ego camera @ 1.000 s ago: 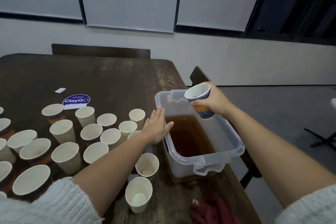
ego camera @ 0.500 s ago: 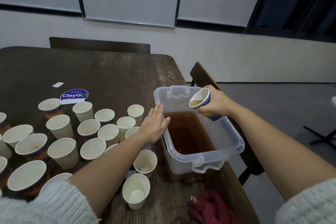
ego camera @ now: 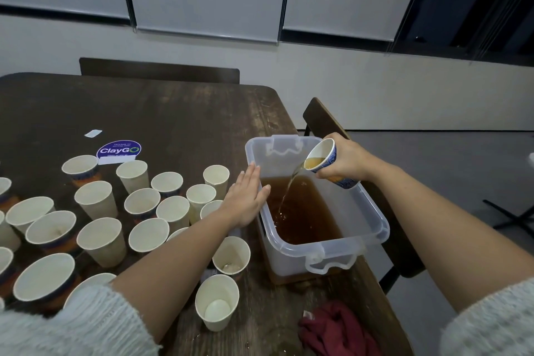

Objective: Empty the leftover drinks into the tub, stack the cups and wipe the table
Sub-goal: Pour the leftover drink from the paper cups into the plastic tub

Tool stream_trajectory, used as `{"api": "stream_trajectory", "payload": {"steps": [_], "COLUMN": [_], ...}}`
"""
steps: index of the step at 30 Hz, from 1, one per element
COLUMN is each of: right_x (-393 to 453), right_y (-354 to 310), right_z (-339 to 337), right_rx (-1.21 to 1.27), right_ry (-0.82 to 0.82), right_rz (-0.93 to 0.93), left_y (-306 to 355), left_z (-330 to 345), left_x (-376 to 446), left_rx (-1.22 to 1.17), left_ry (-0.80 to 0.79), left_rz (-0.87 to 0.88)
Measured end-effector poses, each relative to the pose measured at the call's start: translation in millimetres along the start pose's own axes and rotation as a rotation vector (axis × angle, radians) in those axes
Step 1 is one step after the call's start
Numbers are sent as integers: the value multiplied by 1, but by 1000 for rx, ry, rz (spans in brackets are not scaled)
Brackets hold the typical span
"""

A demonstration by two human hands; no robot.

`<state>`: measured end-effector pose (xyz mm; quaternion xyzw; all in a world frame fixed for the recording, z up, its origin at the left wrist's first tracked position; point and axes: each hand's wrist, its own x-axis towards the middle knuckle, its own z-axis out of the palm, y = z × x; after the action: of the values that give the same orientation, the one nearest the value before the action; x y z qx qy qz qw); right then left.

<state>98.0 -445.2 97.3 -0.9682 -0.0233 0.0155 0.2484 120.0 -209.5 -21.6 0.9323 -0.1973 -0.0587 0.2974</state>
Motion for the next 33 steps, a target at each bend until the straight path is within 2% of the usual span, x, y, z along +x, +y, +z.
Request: {"api": "stream_trajectory", "payload": {"steps": [33], "right_x": [3], "right_y": [-13], "right_z": [-7], "right_rx": [-123], "right_ry": [-58], "right_rz": [-56], "left_y": [2], "left_z": [-2], "left_x": [-4], "left_rx": [-1], "left_ry": [9], "left_rz": [8]}}
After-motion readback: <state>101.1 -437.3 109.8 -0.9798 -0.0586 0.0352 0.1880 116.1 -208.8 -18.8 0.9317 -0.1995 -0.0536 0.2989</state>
